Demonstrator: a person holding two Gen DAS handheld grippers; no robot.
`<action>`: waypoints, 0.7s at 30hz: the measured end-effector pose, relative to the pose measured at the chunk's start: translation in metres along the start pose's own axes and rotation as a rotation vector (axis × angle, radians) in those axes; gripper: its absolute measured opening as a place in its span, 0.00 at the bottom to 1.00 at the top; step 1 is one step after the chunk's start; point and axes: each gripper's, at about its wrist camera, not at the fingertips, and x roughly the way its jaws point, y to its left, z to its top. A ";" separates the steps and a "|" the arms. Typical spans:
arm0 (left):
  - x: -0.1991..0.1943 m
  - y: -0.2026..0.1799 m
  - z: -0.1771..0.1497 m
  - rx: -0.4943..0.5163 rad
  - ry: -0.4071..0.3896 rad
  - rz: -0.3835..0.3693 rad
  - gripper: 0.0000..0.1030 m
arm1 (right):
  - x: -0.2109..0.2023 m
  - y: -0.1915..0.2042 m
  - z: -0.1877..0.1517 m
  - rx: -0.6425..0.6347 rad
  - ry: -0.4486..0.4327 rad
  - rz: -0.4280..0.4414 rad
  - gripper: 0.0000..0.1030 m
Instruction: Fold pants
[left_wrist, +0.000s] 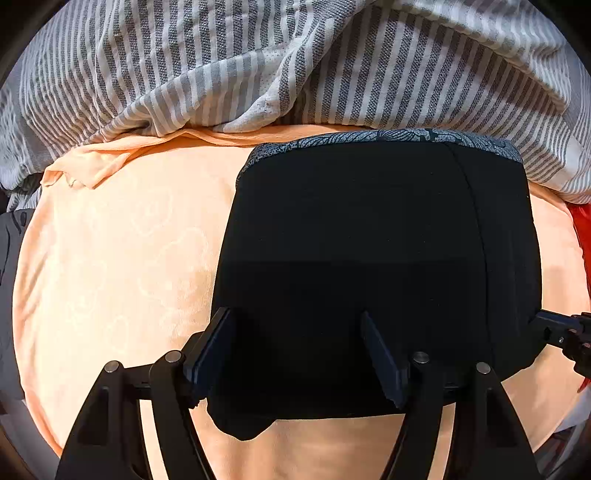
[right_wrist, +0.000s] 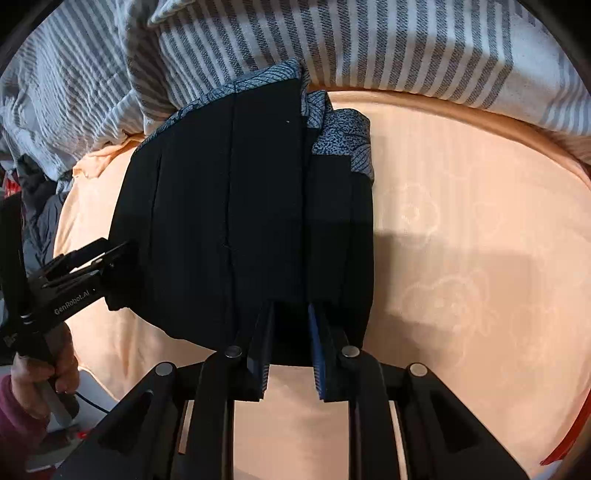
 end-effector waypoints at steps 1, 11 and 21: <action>0.001 0.000 0.001 0.000 0.001 0.001 0.70 | 0.000 -0.001 -0.001 0.010 -0.001 0.008 0.20; 0.005 0.008 0.004 -0.032 0.013 0.016 0.85 | -0.001 -0.002 0.001 0.015 0.000 0.005 0.20; 0.006 0.011 0.004 -0.038 0.013 -0.001 0.85 | 0.000 -0.001 0.003 0.019 0.005 -0.008 0.20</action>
